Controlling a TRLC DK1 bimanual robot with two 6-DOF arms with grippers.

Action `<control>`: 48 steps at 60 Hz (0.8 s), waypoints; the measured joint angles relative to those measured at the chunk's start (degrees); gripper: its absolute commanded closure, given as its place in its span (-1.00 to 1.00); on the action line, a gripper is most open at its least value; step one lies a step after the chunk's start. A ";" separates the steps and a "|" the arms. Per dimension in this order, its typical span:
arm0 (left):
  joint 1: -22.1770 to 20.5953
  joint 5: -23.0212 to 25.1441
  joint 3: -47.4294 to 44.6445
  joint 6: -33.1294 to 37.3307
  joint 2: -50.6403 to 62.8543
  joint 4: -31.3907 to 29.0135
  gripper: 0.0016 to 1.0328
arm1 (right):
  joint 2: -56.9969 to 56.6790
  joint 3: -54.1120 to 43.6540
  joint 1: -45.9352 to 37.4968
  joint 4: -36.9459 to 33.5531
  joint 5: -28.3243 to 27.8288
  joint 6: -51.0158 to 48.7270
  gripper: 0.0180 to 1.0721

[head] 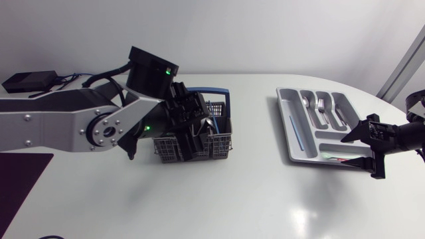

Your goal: Unload the cutlery basket into the drawer organizer.

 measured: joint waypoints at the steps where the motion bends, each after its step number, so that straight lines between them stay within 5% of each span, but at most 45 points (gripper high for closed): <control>1: 0.00 -0.02 -0.17 0.98 0.07 0.48 -0.89 | -0.48 -0.37 0.00 -0.17 -0.42 0.11 -0.71; 23: 0.00 -0.11 -0.48 18.78 5.31 5.11 -0.84 | -11.37 -9.97 4.44 -2.62 -6.29 3.21 -0.71; 48: 0.02 1.38 1.60 29.55 7.65 2.91 0.01 | -12.39 -12.33 7.54 -2.67 -7.54 4.55 -0.71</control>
